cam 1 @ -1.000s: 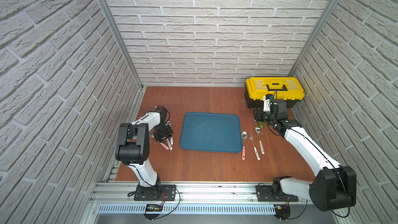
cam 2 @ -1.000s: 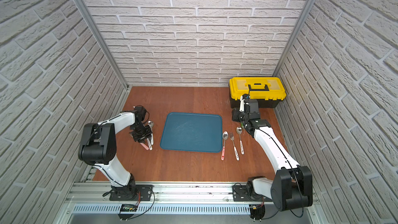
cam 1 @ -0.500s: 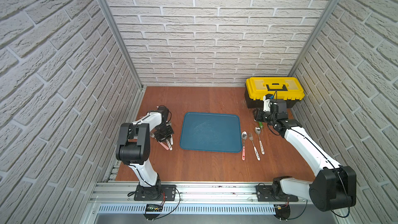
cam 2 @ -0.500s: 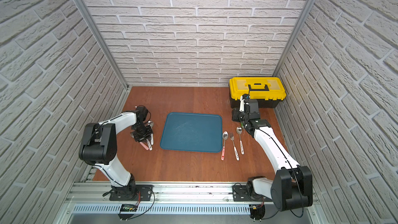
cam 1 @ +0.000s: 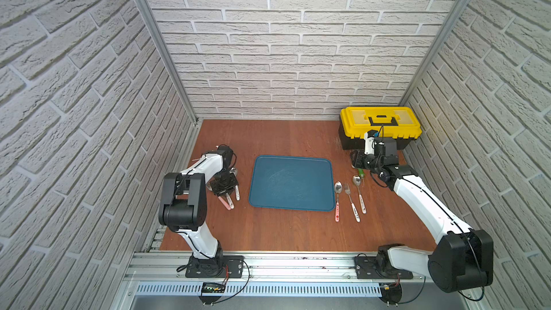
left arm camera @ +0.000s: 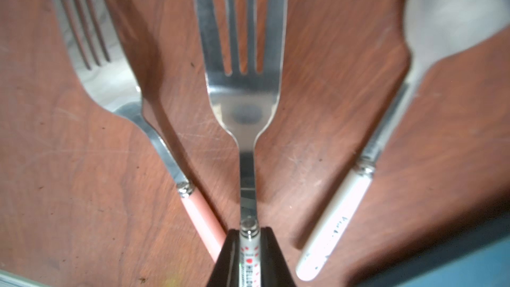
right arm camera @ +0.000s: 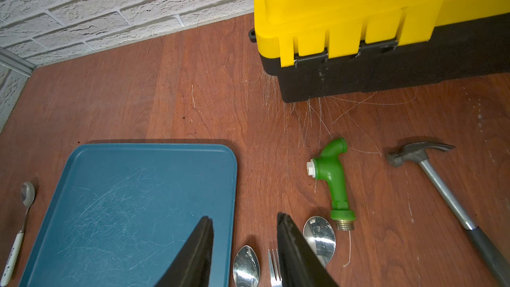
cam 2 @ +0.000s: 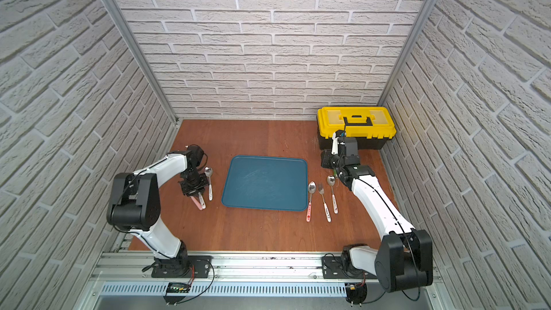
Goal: Set the spoon and fork side by side
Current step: Pick up the fork at the center of the board, then place the fork on the tray.
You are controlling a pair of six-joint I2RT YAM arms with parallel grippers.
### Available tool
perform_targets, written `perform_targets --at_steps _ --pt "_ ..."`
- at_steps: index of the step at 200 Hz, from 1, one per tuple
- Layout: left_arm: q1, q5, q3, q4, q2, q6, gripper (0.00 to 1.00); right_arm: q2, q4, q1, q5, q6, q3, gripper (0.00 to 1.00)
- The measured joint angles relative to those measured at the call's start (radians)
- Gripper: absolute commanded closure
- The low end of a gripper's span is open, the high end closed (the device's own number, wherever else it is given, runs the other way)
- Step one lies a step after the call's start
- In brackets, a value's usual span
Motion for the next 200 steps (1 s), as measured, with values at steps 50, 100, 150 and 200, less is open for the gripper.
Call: perform_targets --at_steps 50,100,150,200 --pt "-0.109 -0.021 0.092 -0.055 -0.006 0.047 1.0 0.0 0.0 0.0 0.0 0.0 0.0 0.57" --pt "-0.346 -0.04 0.45 -0.127 0.182 0.208 1.0 0.0 0.0 0.0 0.0 0.0 0.0 0.57" --pt "-0.403 -0.004 0.509 -0.169 0.314 0.297 1.0 0.0 0.0 0.0 0.001 0.001 0.0 0.57" --pt "-0.417 0.018 0.47 -0.163 0.32 0.25 1.0 0.0 0.0 0.0 0.0 0.0 0.0 0.57"
